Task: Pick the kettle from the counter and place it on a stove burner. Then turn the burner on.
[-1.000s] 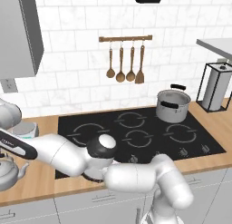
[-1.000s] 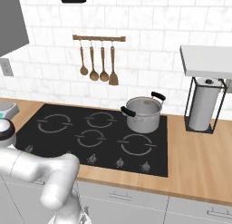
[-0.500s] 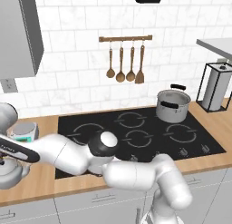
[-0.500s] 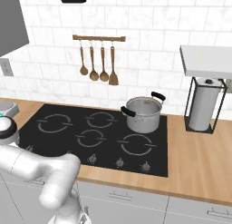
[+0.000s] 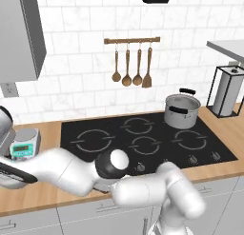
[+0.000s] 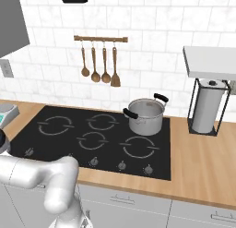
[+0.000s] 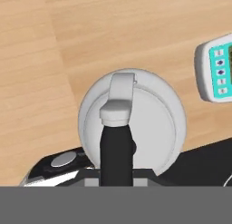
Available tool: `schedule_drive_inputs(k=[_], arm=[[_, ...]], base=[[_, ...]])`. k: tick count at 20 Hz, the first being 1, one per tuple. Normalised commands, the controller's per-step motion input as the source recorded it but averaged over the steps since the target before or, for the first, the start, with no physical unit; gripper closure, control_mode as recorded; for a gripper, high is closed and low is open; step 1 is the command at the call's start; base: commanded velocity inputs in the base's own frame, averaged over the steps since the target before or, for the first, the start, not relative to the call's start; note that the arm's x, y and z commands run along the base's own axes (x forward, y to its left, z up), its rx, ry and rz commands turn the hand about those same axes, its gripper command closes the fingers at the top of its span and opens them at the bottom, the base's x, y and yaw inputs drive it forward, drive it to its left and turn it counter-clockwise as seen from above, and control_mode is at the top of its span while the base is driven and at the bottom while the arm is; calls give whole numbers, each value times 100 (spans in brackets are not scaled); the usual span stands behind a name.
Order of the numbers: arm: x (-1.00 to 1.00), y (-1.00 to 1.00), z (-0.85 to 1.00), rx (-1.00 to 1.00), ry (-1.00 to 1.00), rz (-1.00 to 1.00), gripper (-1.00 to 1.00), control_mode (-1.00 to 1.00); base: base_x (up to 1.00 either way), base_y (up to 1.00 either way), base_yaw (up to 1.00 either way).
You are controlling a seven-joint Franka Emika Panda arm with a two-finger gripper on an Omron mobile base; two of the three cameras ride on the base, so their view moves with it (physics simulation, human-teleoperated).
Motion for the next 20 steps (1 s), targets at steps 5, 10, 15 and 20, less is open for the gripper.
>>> schedule_drive_inputs(k=[5, 10, 15, 20], arm=[[-30, -84, 25, 23, -17, -28, 100, -100], [-26, -89, 7, 17, -6, -24, 100, -100], [-14, -94, 0, 12, -4, -22, 100, -100], [0, -92, 2, 10, -3, -21, 100, -100]], base=[[0, 0, 0], [0, 0, 0], [0, 0, 0], [0, 0, 0]])
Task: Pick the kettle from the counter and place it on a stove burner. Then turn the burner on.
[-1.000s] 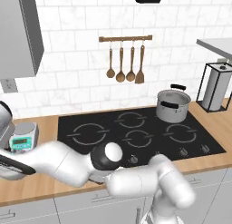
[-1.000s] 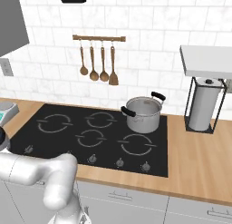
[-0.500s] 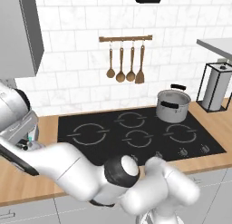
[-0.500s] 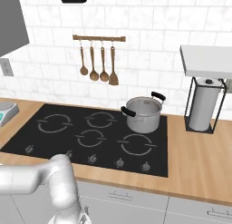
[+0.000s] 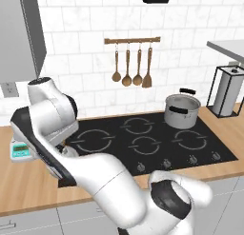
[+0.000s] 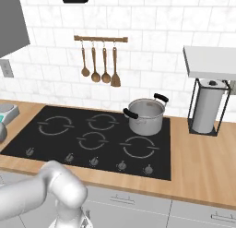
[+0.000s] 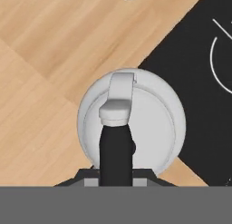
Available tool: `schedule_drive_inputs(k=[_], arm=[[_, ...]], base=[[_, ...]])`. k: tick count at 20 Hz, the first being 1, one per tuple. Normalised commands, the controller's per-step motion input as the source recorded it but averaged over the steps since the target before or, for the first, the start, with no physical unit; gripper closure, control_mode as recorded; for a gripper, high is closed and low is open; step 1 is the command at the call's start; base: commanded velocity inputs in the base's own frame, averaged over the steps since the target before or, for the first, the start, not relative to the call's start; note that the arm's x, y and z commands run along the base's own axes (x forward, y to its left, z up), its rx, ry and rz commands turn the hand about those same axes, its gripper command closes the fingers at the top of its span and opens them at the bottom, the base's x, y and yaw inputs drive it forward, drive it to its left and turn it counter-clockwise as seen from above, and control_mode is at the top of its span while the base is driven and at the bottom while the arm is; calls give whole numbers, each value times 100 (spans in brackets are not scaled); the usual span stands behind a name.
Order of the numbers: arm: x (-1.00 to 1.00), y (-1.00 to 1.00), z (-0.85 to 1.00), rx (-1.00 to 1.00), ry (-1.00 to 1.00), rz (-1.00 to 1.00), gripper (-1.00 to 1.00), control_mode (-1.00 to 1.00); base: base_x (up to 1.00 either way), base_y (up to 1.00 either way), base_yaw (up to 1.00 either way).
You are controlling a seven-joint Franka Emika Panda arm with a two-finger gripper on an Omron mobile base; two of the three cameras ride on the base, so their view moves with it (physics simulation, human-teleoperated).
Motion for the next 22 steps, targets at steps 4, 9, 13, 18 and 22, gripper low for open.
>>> schedule_drive_inputs(k=[4, 9, 13, 18, 22], arm=[[0, -85, 20, 11, -1, -20, 100, -100], [0, -74, 38, 13, 0, -20, 100, -100], [14, -59, 36, 11, 0, -20, 100, -100], [46, -57, 16, 6, 4, -18, 100, -100], [53, -52, 2, 1, 10, -18, 100, -100]], base=[[0, 0, 0], [0, 0, 0], [0, 0, 0], [0, 0, 0], [0, 0, 0]])
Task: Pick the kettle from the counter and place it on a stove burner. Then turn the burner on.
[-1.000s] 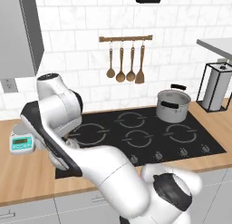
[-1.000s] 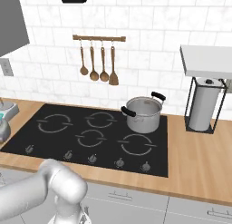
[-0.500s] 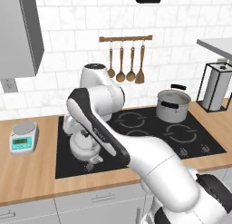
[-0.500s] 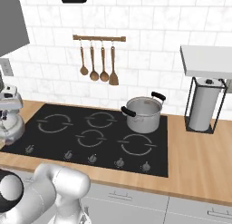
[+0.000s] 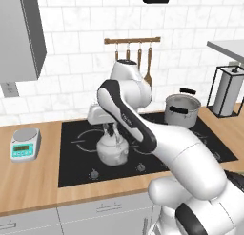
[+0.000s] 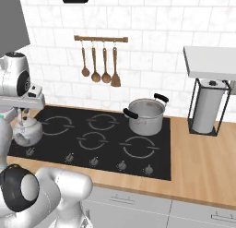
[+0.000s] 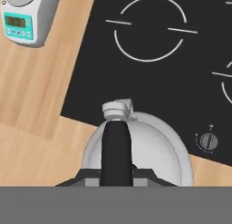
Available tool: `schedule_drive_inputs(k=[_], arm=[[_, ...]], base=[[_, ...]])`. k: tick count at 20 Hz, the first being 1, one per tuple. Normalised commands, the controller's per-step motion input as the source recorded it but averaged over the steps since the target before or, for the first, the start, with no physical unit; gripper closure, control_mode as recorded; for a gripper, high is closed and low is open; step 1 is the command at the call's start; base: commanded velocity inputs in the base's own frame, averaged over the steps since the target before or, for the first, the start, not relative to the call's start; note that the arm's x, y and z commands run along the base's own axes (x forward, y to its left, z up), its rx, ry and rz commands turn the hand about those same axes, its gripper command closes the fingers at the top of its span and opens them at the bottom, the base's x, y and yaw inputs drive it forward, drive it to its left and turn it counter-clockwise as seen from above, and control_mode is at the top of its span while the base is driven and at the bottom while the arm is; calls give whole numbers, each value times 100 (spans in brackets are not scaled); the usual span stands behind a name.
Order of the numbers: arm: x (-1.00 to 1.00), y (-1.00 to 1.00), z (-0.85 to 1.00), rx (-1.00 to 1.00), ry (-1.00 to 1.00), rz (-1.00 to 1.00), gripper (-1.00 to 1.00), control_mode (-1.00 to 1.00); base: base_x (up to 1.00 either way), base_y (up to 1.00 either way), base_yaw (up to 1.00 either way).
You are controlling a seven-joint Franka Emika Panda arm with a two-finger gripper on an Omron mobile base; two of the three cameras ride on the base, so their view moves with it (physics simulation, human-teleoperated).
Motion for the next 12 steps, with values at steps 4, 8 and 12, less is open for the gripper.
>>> schedule_drive_inputs(k=[4, 8, 12], arm=[[51, -28, 3, 0, 12, -18, 100, -100], [8, -5, 0, 1, 0, -9, 100, -100], [11, 0, 0, 0, -1, -3, 100, -100]], base=[[0, 0, 0], [0, 0, 0], [0, 0, 0]])
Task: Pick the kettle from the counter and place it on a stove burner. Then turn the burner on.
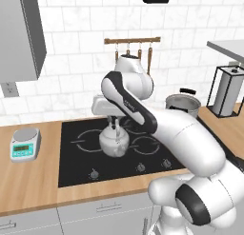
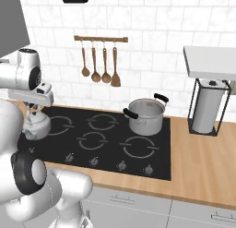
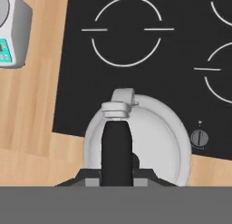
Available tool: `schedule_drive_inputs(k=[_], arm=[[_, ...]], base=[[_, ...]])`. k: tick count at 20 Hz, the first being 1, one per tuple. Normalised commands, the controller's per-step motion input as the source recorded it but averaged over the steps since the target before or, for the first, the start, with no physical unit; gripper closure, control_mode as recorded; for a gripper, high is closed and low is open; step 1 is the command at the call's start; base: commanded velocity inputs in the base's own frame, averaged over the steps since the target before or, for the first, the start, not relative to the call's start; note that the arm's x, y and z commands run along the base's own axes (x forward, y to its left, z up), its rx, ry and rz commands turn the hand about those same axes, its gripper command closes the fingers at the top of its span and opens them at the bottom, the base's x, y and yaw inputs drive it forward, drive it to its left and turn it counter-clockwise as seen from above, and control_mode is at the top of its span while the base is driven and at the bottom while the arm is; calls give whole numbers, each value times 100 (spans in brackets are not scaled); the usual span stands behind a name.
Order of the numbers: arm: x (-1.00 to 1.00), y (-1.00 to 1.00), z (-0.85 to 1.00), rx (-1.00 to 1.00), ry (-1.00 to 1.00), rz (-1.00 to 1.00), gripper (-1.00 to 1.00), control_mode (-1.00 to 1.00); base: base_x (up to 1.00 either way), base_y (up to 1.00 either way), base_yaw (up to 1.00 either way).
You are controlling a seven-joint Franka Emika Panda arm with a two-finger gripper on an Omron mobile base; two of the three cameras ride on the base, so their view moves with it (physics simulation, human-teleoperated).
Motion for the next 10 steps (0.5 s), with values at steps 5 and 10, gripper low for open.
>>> schedule_drive_inputs(k=[5, 10], arm=[[40, 0, 0, 0, 0, -1, 100, -100], [42, 0, 0, 0, 0, 0, 100, -100]], base=[[0, 0, 0], [0, 0, 0]])
